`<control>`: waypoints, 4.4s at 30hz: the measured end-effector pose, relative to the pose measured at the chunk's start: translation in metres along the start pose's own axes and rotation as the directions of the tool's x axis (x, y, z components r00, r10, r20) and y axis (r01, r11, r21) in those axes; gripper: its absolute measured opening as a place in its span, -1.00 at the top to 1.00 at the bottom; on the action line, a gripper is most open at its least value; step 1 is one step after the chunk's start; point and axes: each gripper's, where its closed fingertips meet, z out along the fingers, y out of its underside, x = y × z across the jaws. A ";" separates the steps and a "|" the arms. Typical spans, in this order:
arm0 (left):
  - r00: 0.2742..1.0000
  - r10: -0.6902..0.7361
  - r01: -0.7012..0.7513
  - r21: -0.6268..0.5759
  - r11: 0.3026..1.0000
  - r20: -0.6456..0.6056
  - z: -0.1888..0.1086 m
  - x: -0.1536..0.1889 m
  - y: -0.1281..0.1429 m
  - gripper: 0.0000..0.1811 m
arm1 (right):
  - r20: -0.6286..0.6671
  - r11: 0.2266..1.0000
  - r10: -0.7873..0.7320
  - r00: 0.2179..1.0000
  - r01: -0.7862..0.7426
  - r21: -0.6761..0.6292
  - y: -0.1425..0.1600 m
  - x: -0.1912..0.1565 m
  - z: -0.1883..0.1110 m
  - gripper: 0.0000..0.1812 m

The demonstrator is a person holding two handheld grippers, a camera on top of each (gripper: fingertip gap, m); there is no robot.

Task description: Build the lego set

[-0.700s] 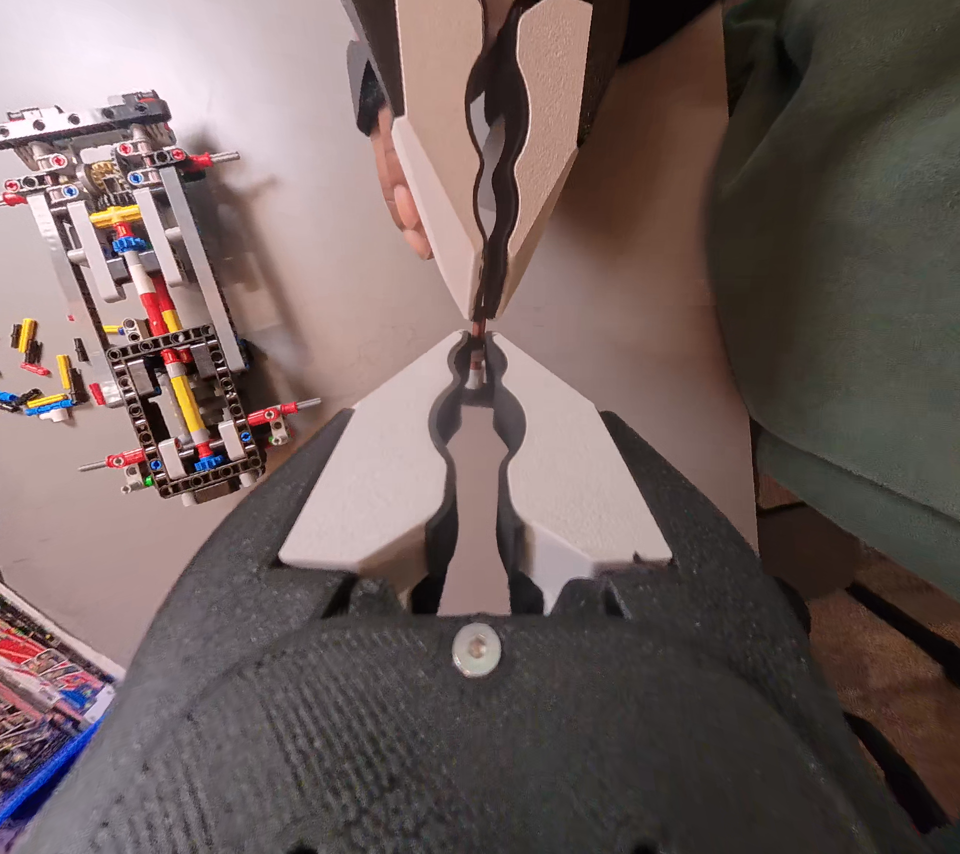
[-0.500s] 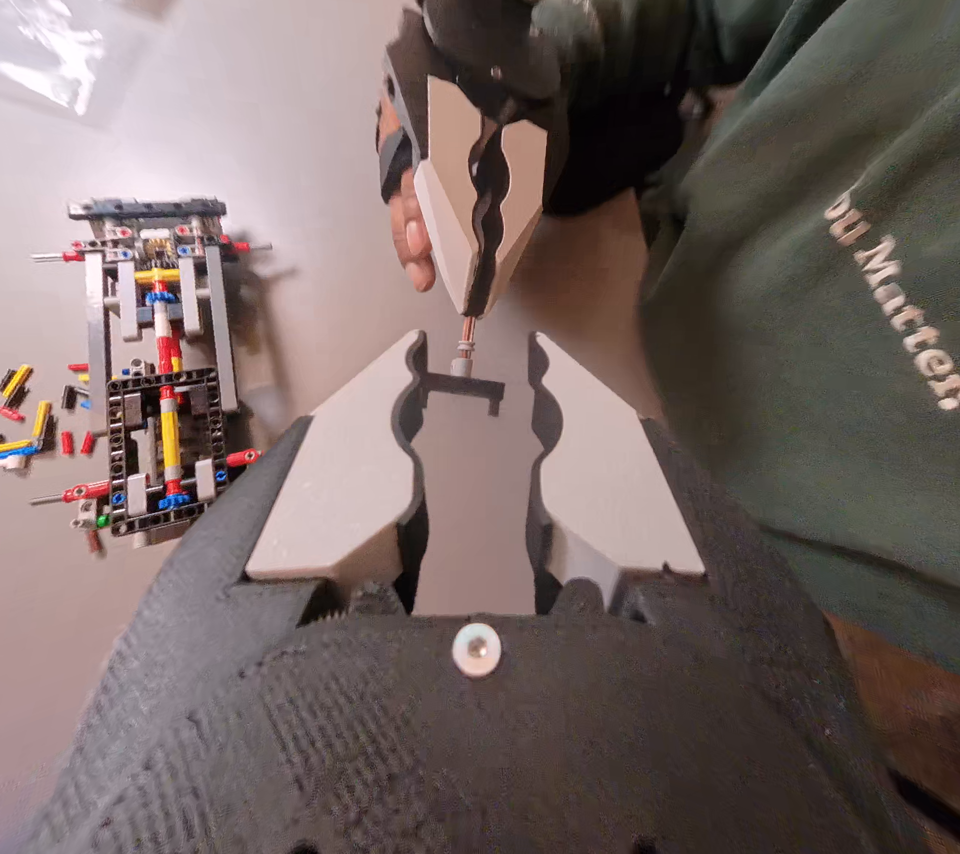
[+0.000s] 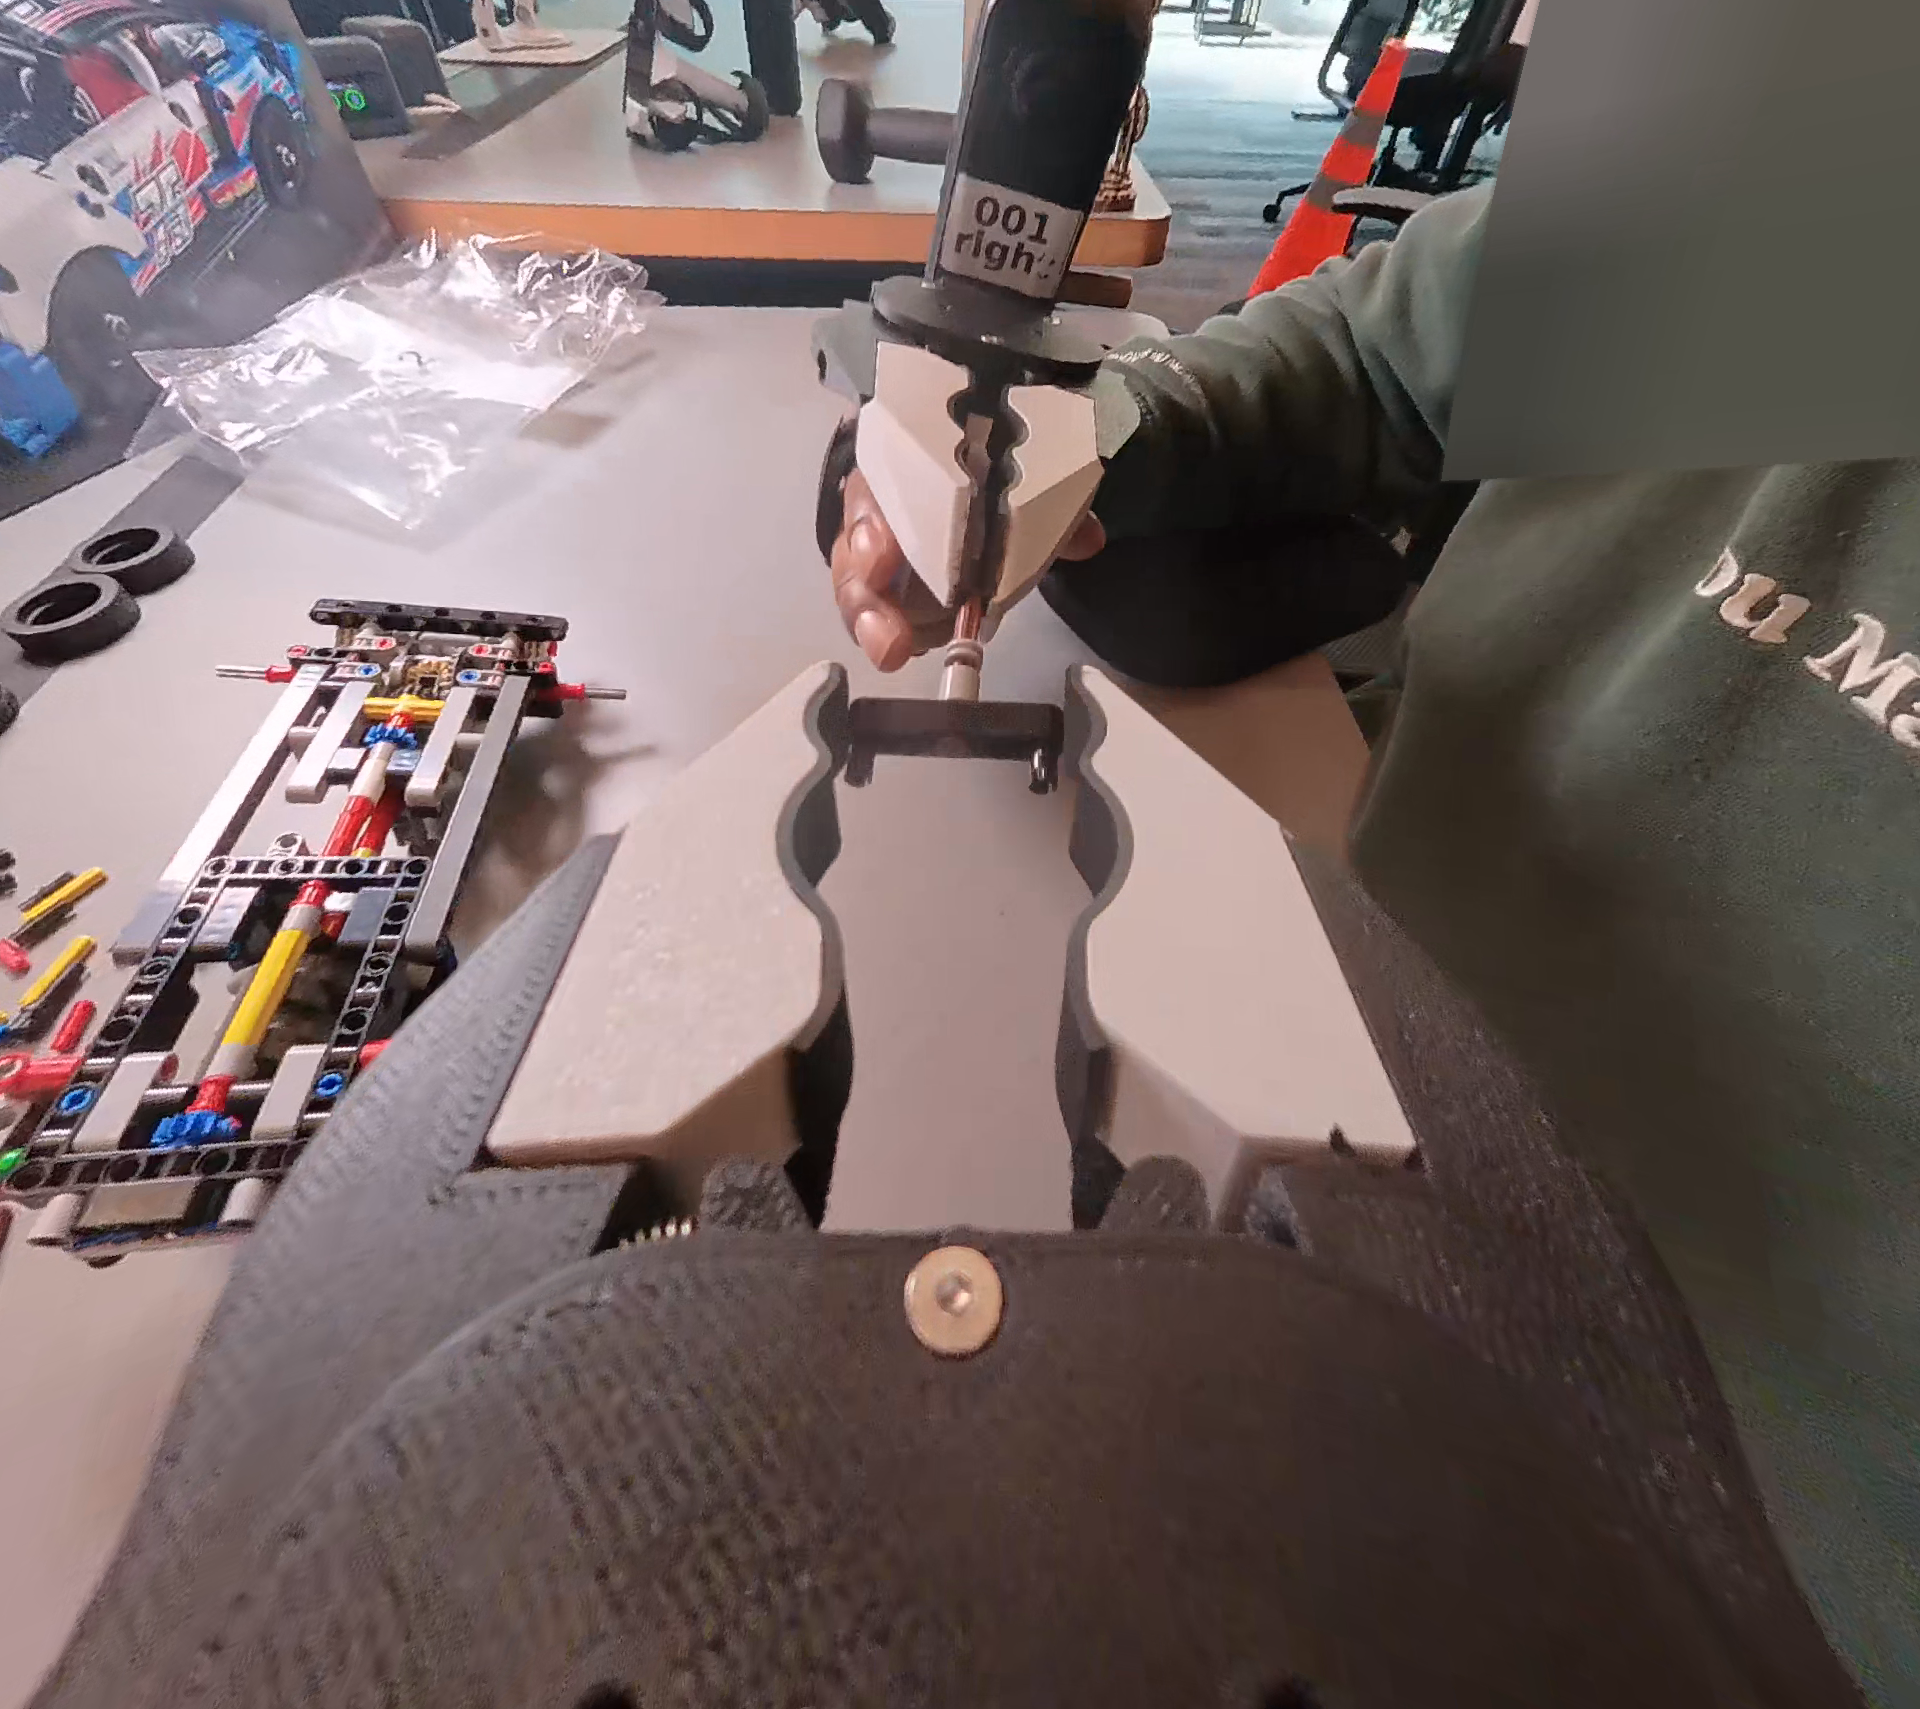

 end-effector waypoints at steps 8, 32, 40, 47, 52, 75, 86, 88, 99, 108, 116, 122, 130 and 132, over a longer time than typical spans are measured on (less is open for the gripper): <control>0.996 0.074 -0.074 0.001 0.997 0.053 -0.001 -0.001 0.003 0.57 | 0.007 1.000 0.001 1.000 -0.001 -0.013 0.005 0.001 0.000 0.99; 0.889 -0.279 0.340 0.114 0.934 -0.364 -0.007 0.022 0.017 0.63 | 0.309 0.946 0.317 0.897 -0.321 -0.038 0.010 -0.014 -0.010 1.00; 0.808 -0.345 0.409 0.034 0.912 -0.478 0.013 0.045 0.024 0.81 | 0.551 0.876 0.467 0.692 -0.445 -0.185 0.013 -0.035 -0.020 1.00; 0.865 -0.290 0.340 0.054 0.939 -0.409 0.019 0.046 0.023 0.88 | 0.631 0.837 0.525 0.571 -0.479 -0.264 0.018 -0.033 -0.023 1.00; 0.887 -0.275 0.312 0.043 0.949 -0.371 0.020 0.042 0.027 0.89 | 0.622 0.835 0.530 0.576 -0.484 -0.262 0.022 -0.028 -0.022 1.00; 0.987 -0.160 0.163 -0.143 0.976 0.034 0.012 -0.003 0.031 0.73 | 0.212 0.956 0.278 0.937 -0.248 -0.158 0.034 0.001 -0.001 1.00; 0.972 0.153 -0.123 -0.168 0.978 0.178 -0.004 -0.010 0.003 0.35 | -0.208 0.800 0.599 0.773 -0.589 0.114 0.020 0.019 -0.011 0.99; 0.938 0.260 -0.217 -0.200 0.956 0.227 0.002 -0.015 0.006 0.31 | -0.169 0.683 0.730 0.662 -0.702 0.200 0.017 0.026 -0.012 1.00; 0.956 0.223 -0.191 -0.174 0.966 0.192 0.010 -0.018 0.006 0.49 | -0.048 0.725 0.683 0.729 -0.667 0.172 0.006 0.013 -0.008 1.00; 0.994 0.078 -0.072 -0.077 0.994 0.078 0.007 -0.001 -0.002 0.54 | -0.009 0.823 0.560 0.829 -0.555 0.126 0.003 0.002 -0.006 1.00; 1.000 -0.031 0.031 -0.008 0.999 0.001 0.001 0.006 -0.005 0.36 | -0.006 0.862 0.497 0.868 -0.493 0.121 -0.001 0.000 -0.007 1.00; 0.995 -0.090 0.090 -0.010 0.996 -0.051 0.009 0.010 0.001 0.43 | 0.002 0.889 0.447 0.895 -0.444 0.111 -0.002 -0.003 -0.005 1.00; 1.000 0.009 -0.009 -0.026 1.000 0.001 0.010 0.009 0.002 0.54 | 0.003 0.885 0.453 0.891 -0.450 0.122 -0.002 -0.002 -0.006 1.00; 1.000 0.024 -0.024 -0.028 0.999 0.016 0.010 0.008 0.001 0.54 | 0.005 0.883 0.456 0.890 -0.452 0.125 -0.002 -0.002 -0.006 1.00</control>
